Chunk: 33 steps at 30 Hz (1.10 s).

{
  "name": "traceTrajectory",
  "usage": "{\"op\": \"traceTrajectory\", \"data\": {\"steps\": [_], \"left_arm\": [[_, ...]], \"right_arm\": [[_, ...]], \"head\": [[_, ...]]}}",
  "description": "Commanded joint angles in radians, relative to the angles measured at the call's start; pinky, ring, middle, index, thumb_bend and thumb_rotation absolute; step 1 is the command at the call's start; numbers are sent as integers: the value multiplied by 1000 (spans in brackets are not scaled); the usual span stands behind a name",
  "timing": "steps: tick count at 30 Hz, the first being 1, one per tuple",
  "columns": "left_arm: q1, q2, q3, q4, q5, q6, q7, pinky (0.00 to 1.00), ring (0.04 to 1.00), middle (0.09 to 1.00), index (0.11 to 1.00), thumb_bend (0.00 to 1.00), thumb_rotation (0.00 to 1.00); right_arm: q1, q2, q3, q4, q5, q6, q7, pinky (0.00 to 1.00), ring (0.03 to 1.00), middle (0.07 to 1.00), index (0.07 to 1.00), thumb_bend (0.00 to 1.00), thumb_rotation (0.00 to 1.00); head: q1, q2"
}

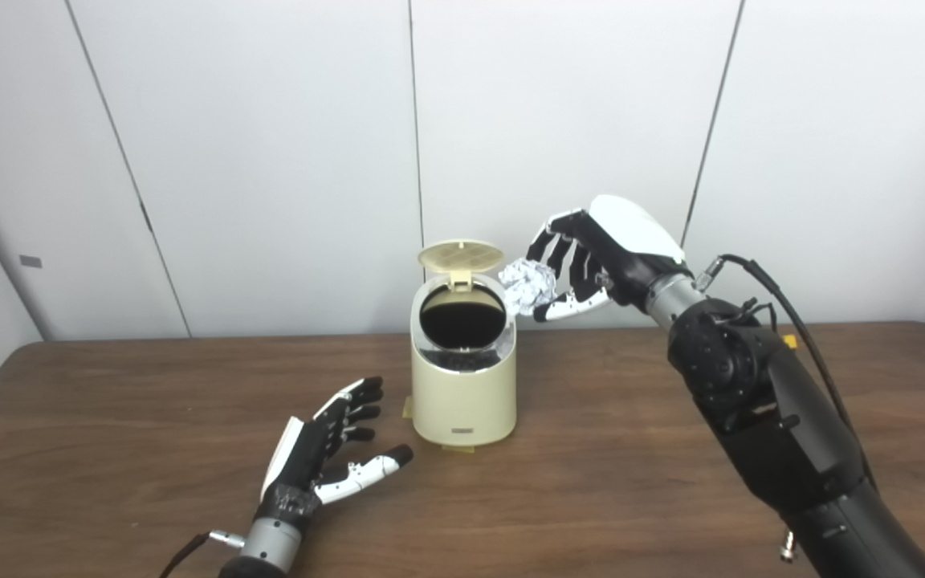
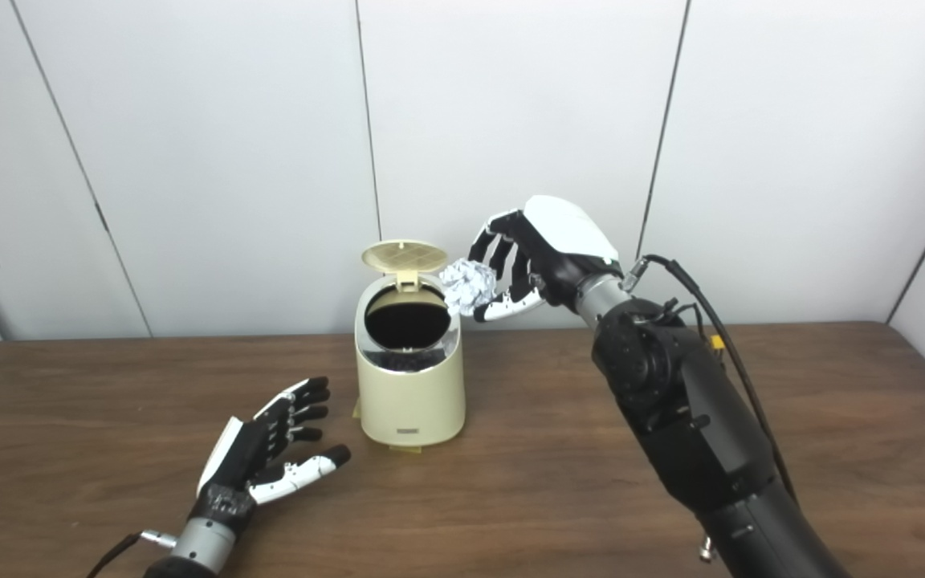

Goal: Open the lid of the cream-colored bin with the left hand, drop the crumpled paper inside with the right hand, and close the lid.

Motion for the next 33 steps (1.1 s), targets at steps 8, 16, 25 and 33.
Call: {"op": "traceTrajectory", "data": {"steps": [8, 16, 25, 33], "left_arm": [[-19, -20, -15, -4, 7, -12, 20, 746, 832, 874, 905, 803, 307], [-21, -25, -14, -2, -2, -18, 20, 726, 829, 876, 903, 817, 313], [-18, -24, -15, -16, 4, -4, 22, 731, 832, 873, 902, 814, 310], [-19, -23, -16, -13, 5, -7, 21, 738, 830, 872, 901, 809, 310]], "right_arm": [[-94, 39, -6, 72, 11, -38, -50, 297, 362, 489, 557, 507, 0], [-99, 67, -1, 133, -5, -20, -78, 302, 369, 499, 552, 508, 0], [-89, 88, 16, 152, -33, -16, -125, 290, 366, 497, 556, 507, 0], [-95, 76, 56, 117, -106, 49, -91, 399, 497, 487, 505, 528, 3]], "head": [[14, 2], [16, 3], [18, 6], [18, 6]]}}
